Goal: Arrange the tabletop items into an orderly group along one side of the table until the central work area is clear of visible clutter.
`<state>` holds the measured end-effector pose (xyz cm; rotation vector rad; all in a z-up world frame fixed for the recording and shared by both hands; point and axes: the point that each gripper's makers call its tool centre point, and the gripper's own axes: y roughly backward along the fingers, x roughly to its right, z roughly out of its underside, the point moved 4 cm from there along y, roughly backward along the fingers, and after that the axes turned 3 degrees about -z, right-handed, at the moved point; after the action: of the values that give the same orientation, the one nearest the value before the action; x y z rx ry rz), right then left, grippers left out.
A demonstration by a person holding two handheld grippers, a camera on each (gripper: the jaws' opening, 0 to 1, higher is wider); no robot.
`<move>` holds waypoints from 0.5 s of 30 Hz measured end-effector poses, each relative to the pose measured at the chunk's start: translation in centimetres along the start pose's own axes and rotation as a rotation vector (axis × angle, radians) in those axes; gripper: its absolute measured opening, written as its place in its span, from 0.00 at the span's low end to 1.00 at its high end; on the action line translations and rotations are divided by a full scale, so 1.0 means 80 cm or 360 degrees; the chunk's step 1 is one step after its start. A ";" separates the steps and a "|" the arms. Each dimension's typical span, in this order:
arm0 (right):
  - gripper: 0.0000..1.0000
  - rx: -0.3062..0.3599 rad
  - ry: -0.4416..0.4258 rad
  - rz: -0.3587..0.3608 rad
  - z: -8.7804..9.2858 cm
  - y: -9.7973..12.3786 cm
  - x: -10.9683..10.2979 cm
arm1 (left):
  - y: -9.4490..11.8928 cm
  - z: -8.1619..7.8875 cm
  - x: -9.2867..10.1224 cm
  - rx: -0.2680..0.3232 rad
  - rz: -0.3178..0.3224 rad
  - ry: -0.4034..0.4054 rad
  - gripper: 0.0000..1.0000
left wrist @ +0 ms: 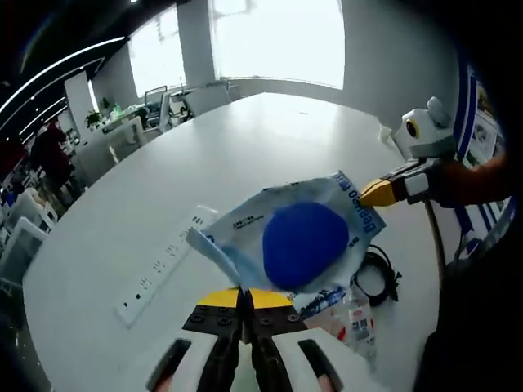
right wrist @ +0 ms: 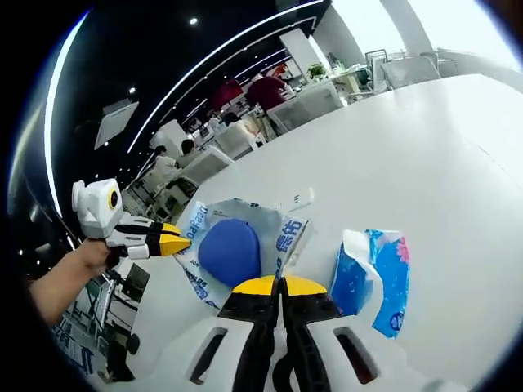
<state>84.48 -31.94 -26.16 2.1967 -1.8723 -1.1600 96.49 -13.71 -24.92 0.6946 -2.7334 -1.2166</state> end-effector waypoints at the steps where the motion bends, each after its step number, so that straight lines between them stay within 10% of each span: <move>1: 0.00 0.0011 0.0000 0.0006 -0.002 -0.003 0.000 | -0.002 0.001 -0.002 -0.0002 -0.0006 0.0004 0.00; 15: 0.00 0.0024 0.0060 0.0047 -0.028 -0.069 0.017 | -0.029 0.018 -0.035 0.0018 -0.0122 0.0147 0.00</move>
<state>90.29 -32.56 -27.83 2.1747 -1.8986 -1.0958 99.53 -12.87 -27.28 0.8418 -2.6635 -1.1532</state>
